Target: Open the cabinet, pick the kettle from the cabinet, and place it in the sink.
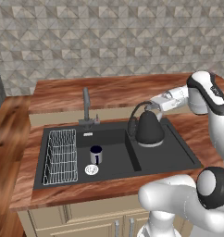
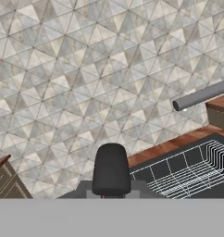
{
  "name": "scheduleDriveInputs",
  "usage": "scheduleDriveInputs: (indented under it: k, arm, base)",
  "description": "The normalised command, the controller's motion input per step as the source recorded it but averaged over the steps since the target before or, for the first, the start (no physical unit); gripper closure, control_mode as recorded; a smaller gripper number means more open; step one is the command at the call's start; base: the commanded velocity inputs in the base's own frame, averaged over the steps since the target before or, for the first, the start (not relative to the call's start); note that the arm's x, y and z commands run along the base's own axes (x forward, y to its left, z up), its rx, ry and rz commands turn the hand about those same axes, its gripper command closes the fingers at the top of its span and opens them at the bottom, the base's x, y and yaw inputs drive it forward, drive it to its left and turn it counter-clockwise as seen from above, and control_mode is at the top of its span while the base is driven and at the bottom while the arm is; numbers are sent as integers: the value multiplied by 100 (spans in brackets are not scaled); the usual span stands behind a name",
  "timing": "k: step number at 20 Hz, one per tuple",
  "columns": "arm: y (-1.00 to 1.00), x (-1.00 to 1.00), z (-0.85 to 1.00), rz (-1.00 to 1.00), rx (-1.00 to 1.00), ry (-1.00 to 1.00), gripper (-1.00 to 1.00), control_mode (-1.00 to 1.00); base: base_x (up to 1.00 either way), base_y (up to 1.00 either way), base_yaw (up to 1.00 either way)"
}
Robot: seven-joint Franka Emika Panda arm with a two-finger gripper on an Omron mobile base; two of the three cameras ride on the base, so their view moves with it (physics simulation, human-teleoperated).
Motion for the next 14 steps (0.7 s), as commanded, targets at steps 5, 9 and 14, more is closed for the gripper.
scheduleDriveInputs:
  k: [5, 9, 14]
  arm:
    - [19, 7, -19, 1, 12, -5, 100, -100]
    - [20, 7, -22, 0, 10, -6, 100, -100]
    - [15, 12, -16, 0, 6, -4, 100, -100]
  base:
    - [0, 0, 0]
    - [0, 0, 0]
    - [0, 0, 0]
